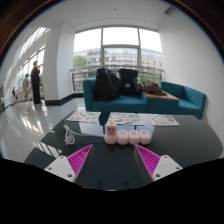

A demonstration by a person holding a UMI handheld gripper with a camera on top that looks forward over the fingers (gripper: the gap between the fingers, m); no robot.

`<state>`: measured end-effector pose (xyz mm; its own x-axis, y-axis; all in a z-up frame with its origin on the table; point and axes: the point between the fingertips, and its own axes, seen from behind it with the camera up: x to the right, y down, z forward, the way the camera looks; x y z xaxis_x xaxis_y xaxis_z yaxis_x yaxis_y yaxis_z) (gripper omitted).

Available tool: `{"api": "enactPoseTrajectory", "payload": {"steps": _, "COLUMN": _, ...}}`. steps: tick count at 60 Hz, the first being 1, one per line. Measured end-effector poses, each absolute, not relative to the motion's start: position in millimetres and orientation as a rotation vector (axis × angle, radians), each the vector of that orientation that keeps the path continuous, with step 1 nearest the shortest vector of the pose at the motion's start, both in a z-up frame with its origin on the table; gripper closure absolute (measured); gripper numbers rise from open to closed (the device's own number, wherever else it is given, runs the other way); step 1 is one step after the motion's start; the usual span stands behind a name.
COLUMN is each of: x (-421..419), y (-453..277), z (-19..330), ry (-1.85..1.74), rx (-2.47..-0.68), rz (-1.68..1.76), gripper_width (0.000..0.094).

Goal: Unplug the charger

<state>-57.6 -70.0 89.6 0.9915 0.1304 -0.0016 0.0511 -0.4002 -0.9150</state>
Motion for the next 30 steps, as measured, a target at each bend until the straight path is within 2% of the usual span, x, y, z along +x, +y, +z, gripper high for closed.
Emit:
{"api": "enactPoseTrajectory", "payload": {"steps": 12, "x": -70.6, "y": 47.6, "z": 62.9, "ry": -0.098, "rx": -1.994, "rz": 0.03, "gripper_width": 0.0123}}
{"api": "enactPoseTrajectory", "payload": {"steps": 19, "x": -72.3, "y": 86.4, "z": 44.6, "ry": -0.07, "rx": -2.014, "rz": 0.01, "gripper_width": 0.0197}}
{"api": "enactPoseTrajectory", "payload": {"steps": 23, "x": -78.4, "y": 97.4, "z": 34.4, "ry": -0.067, "rx": -2.025, "rz": 0.023, "gripper_width": 0.0307}}
{"api": "enactPoseTrajectory", "payload": {"steps": 30, "x": -82.4, "y": 108.1, "z": 30.8, "ry": -0.107, "rx": -1.996, "rz": -0.021, "gripper_width": 0.0569}}
